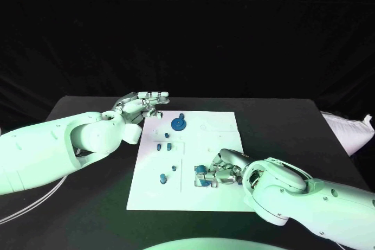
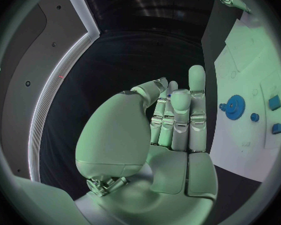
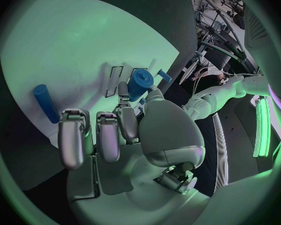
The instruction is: Assemble the parts on the task board
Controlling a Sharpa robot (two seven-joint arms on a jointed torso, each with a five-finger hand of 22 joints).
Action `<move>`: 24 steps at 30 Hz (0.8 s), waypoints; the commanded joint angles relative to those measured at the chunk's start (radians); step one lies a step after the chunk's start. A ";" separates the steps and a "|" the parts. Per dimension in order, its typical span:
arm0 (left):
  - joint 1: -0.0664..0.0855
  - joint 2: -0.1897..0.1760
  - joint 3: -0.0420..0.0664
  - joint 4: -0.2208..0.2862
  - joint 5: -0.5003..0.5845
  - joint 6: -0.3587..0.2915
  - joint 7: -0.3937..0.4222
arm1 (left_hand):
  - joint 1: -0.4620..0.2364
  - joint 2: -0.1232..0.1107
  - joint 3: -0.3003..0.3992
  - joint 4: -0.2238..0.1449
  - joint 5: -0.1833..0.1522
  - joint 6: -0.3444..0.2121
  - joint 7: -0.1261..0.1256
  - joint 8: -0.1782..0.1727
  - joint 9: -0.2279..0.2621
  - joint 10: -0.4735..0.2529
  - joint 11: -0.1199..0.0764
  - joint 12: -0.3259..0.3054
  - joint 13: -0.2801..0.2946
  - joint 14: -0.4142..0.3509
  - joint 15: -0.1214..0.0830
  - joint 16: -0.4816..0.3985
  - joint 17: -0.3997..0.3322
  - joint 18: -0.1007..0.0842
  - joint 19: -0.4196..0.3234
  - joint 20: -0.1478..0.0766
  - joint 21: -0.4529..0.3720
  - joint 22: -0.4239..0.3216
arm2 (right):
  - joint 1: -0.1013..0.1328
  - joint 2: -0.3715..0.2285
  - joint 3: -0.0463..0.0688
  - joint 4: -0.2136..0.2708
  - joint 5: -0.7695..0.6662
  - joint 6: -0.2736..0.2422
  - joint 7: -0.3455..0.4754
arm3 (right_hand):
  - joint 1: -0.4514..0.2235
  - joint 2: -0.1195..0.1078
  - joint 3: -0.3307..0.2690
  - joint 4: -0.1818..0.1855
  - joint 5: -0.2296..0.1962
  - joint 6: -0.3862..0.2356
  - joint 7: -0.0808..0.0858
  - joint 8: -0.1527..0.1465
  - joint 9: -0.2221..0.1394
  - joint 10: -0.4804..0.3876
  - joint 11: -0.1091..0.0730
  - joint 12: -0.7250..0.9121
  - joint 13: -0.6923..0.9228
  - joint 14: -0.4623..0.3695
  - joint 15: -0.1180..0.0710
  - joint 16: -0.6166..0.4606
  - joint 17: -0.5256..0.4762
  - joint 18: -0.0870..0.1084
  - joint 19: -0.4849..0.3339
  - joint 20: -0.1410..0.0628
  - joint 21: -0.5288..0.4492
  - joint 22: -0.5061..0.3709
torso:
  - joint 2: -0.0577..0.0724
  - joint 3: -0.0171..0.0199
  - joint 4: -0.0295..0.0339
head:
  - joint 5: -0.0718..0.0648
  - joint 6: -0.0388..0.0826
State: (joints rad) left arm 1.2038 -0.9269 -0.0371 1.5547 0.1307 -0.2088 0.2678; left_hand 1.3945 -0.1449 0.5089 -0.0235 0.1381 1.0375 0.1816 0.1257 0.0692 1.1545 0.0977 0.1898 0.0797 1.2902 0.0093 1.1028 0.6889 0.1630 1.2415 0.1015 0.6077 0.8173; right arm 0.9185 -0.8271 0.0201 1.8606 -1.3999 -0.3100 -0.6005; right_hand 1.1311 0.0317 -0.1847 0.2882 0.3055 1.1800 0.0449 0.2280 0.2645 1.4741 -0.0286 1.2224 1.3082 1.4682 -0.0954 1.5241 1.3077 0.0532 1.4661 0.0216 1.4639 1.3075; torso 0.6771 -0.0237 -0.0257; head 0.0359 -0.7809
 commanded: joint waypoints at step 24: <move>0.000 0.002 0.001 0.000 -0.004 0.020 0.004 | -0.003 0.007 -0.001 -0.008 0.006 -0.008 -0.002 0.002 -0.001 -0.009 0.003 0.007 -0.002 -0.012 0.000 -0.004 -0.004 0.019 -0.006 0.003 -0.004 -0.002 | -0.002 -0.014 0.000 0.021 -0.069 -0.045 0.002 | -0.078 0.013 -0.006 -0.027 -0.188 -0.007 -0.002 -0.015 0.061 0.007 -0.004 -0.018 0.028 0.087 0.000 0.003 0.183 -0.016 0.042 -0.010 0.005 0.110 | 0.000 -0.0002 -0.0009 | 0.001 0.001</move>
State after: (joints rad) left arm 1.2037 -0.9267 -0.0372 1.5539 0.1305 -0.2074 0.2669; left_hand 1.3945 -0.1449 0.5060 -0.0263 0.1381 1.0376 0.1816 0.1257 0.0692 1.1506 0.1016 0.1938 0.0787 1.2831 0.0091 1.1029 0.6848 0.1630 1.2415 0.1015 0.6077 0.8173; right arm 0.9180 -0.8410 0.0201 1.8785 -1.4392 -0.3406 -0.6008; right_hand 1.0493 0.0421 -0.1878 0.2634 0.1188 1.1734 0.0445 0.2189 0.3247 1.4705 -0.0323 1.2019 1.3085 1.4665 -0.0969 1.5240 1.3074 0.0532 1.4661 0.0216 1.4639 1.3078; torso 0.6773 -0.0230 -0.0256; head 0.0351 -0.7799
